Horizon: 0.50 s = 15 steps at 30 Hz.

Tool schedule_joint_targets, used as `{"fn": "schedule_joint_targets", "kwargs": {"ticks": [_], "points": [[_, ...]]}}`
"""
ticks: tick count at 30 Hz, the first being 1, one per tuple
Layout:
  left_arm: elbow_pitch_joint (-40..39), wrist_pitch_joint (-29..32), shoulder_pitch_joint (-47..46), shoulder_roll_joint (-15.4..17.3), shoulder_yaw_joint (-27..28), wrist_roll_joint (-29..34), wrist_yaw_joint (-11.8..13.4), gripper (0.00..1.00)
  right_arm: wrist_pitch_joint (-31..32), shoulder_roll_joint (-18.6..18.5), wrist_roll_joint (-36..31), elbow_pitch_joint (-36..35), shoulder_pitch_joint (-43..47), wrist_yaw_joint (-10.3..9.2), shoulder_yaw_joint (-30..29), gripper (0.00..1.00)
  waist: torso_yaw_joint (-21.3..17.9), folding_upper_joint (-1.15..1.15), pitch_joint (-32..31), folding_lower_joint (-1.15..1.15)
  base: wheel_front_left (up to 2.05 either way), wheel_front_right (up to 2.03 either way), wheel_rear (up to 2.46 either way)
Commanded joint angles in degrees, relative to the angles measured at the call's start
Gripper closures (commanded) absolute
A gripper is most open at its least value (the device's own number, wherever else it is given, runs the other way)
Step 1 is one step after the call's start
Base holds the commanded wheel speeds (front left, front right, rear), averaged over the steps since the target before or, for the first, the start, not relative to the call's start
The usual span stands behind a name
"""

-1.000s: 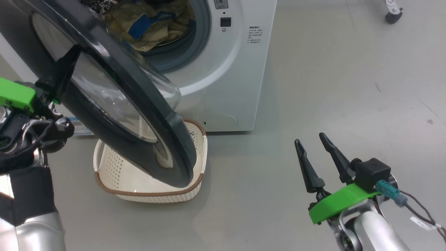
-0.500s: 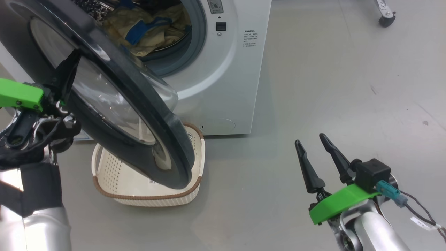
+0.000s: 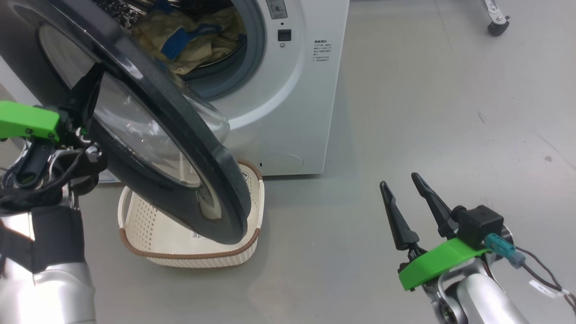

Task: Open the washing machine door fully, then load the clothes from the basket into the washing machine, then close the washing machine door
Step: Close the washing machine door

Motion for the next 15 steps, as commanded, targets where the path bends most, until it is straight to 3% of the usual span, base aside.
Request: {"fn": "schedule_joint_targets", "kwargs": {"ticks": [1, 15], "points": [[-1.8, -0.5, -3.5, 1.4, 0.7, -0.8, -0.7, 1.00, -0.4, -0.5, 0.0, -1.8, -0.6, 0.26, 1.1, 0.00, 0.1, 0.00, 0.0, 0.00, 0.00, 0.00, 0.00], [0.9, -3.2, -4.3, 1.1, -1.9, -3.1, -1.7, 1.00, -0.4, -0.4, 0.1, -1.5, -0.6, 0.26, 1.4, 0.00, 0.5, 0.00, -0.7, 0.00, 0.00, 0.00, 0.00]]}}
